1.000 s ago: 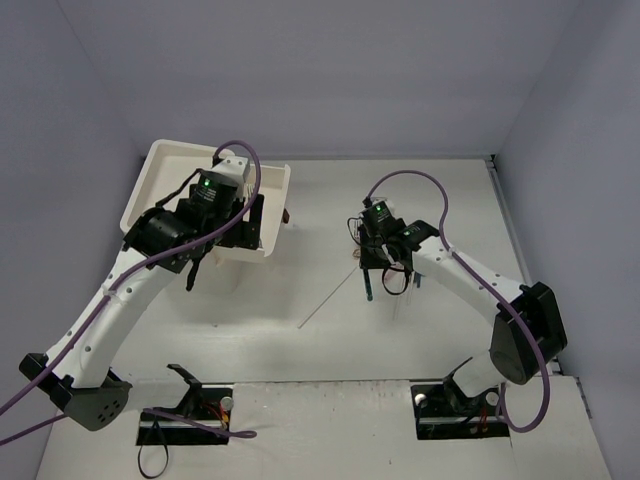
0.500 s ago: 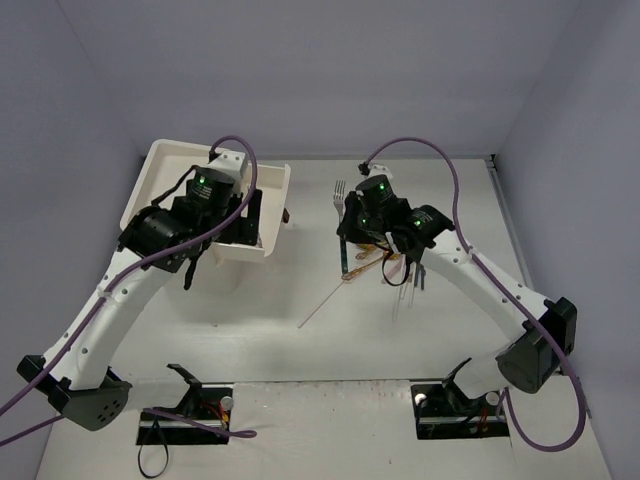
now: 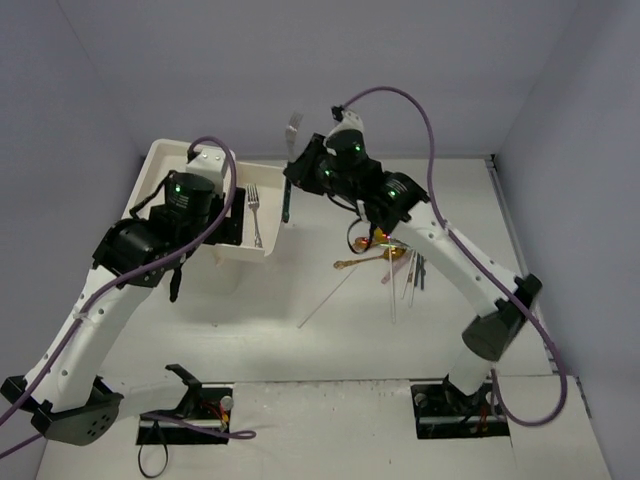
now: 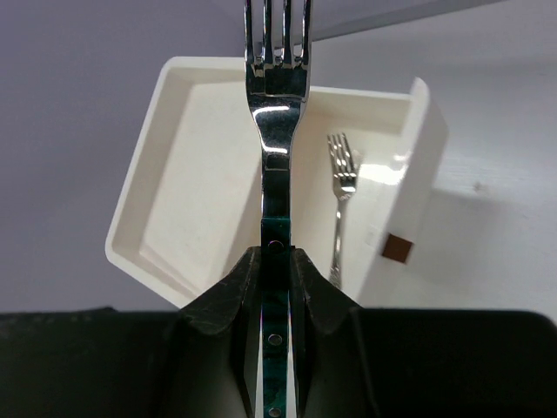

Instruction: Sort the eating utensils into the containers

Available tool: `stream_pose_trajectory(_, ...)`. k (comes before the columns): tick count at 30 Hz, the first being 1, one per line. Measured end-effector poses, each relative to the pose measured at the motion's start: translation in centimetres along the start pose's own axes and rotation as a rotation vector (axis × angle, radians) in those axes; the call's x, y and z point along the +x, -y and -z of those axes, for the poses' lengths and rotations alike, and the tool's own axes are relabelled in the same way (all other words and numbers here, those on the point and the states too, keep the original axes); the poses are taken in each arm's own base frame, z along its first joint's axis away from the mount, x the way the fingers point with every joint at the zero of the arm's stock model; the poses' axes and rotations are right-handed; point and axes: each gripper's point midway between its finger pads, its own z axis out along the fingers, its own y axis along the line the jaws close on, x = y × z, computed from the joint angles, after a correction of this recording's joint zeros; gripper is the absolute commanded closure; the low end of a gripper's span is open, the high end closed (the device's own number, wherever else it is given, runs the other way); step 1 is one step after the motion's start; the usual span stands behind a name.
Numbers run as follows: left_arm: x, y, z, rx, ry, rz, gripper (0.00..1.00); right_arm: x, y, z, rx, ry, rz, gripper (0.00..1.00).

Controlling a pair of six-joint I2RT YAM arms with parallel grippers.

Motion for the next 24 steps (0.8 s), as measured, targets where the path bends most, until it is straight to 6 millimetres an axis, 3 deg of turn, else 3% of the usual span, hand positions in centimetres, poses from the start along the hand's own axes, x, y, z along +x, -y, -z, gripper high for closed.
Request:
stream_pose_trajectory(3,-0.3,-0.5,0.8,-0.005,0.024,0.009,0.23,1.9,-0.5,-3.3,0.004,-0.024,-0.004,0.99)
stream_pose_trajectory(8,-0.2,-1.2,1.9,-0.009,0.051,0.021,0.23,6.7,0.8,-7.3,0.06,-0.097,0.024,0.7)
stream_pose_trajectory(9,-0.1,-1.3,2.0,-0.01,0.053,0.022,0.23,7.2,1.1,-7.6,0.07,-0.105,0.029,0.62)
stream_pose_trajectory(11,0.0,-1.4,2.1,-0.013,0.055,0.024,0.23,8.0,1.3,-7.9,0.08,-0.116,0.044,0.54)
stream_pose_trajectory(14,0.3,-1.6,2.0,-0.018,0.047,0.021,0.23,7.7,1.0,-7.6,0.079,-0.098,0.065,0.46)
stream_pose_trajectory(18,0.4,-1.5,1.8,-0.019,0.04,0.018,0.23,6.0,1.7,-6.0,0.106,-0.033,0.101,0.45)
stream_pose_trajectory(21,0.5,-1.4,1.6,-0.02,0.033,0.015,0.23,4.7,4.3,-3.2,0.178,0.019,0.129,0.48)
stream_pose_trajectory(24,0.6,-1.2,1.2,-0.019,0.022,0.01,0.23,3.1,8.2,0.0,0.271,0.069,0.133,0.49)
